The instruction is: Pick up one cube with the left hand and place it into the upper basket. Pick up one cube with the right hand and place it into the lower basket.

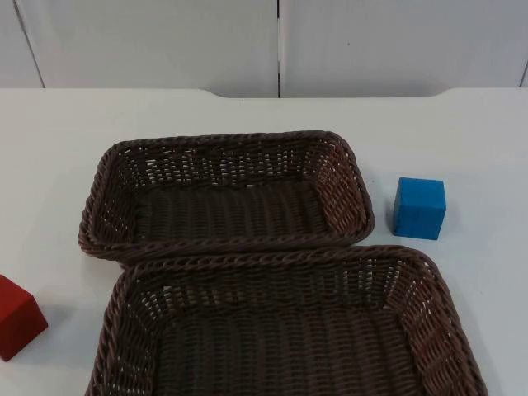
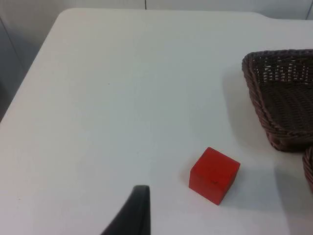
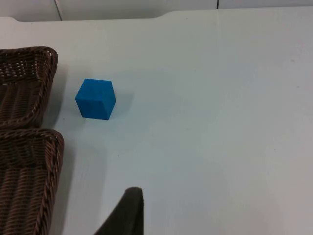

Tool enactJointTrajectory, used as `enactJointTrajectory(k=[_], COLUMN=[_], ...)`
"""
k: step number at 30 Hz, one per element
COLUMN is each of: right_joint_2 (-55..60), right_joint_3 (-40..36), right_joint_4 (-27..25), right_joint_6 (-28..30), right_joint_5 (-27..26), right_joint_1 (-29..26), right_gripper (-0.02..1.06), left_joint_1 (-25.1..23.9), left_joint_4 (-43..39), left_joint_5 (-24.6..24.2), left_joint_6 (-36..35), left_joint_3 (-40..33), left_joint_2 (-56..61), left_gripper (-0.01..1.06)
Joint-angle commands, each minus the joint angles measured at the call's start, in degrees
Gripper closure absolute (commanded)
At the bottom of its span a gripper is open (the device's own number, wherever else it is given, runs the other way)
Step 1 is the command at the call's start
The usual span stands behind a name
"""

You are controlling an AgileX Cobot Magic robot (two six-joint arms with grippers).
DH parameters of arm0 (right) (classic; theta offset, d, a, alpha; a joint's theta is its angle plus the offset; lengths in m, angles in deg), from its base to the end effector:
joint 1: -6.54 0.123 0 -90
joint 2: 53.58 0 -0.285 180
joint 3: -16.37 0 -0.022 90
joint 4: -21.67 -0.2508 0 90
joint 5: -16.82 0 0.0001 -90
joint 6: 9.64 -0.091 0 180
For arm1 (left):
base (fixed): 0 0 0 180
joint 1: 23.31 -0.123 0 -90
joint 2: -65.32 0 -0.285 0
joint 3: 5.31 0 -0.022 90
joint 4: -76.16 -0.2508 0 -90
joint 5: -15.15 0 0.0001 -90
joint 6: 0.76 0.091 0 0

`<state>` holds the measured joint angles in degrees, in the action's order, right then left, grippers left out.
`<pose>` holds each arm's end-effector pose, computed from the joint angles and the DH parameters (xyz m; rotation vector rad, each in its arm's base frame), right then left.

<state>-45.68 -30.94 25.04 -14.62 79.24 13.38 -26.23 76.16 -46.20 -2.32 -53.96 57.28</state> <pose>-0.0078 -0.0057 0.2812 -0.0289 2.0519 0.0578 -0.0044 -0.0002 0.2761 -0.0805 2.0586 0.0147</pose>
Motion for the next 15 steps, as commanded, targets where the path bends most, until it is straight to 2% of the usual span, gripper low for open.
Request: enactJointTrajectory(k=[1, 8, 15], right_joint_2=[-0.1, -0.1, -0.1], right_joint_3=[-0.3, -0.3, -0.3], right_joint_4=[-0.1, -0.1, -0.1], right_joint_6=[0.6, 0.6, 0.6], right_joint_5=[-0.6, -0.6, -0.6], right_joint_1=[-0.3, -0.3, -0.3], right_gripper=[-0.01, -0.01, -0.01], left_joint_1=[0.3, 0.3, 0.3], left_joint_4=[0.7, 0.6, 0.9], left_joint_5=[0.6, 3.3, 3.5], left_joint_6=[0.1, 0.2, 0.2], left_joint_3=[0.6, 4.0, 4.0], left_joint_2=[-0.6, -8.2, -14.1], left_gripper=[0.00, 0.00, 0.00])
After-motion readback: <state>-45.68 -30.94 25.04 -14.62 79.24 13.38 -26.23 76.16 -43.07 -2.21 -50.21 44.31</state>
